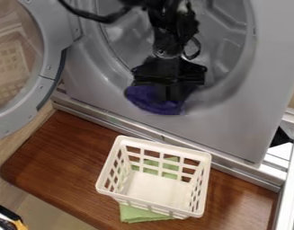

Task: Move the purple towel inside the white basket

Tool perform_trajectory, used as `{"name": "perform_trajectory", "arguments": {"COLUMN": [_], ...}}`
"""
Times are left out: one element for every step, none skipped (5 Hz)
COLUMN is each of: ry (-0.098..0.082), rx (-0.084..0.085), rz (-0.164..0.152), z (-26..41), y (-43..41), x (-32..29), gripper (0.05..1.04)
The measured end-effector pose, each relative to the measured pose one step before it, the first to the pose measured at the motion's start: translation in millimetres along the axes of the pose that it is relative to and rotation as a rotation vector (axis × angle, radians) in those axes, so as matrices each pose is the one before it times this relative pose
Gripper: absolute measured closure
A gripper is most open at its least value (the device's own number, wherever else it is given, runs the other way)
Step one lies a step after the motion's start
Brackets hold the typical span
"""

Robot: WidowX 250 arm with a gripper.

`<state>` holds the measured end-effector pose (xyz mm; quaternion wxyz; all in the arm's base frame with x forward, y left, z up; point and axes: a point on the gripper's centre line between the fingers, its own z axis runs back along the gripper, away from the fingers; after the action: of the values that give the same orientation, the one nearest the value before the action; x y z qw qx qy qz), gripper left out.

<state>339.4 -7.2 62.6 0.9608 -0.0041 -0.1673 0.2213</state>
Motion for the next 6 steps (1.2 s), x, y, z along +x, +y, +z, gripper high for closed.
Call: {"name": "perform_trajectory", "arguments": {"ry": [-0.0329,-0.0021,0.0404,0.0309,0.0176,0.0143], "rx": [-0.0209,-0.0192,-0.0032,-0.0099,-0.024,0.0256], "rz": [0.0298,-0.0062,-0.0358,-0.0385,-0.043,-0.004], "z": [28.14,16.61,-0.12,-9.09,-24.75,-21.68], "y": [4.93,1.25,-1.91,-1.91,-4.43,4.6], "x": [-9.71,-21.37,-29.66,-23.79,-20.78,-6.33], "gripper": [0.998,0.998,0.998,0.998,0.998,0.998]}}
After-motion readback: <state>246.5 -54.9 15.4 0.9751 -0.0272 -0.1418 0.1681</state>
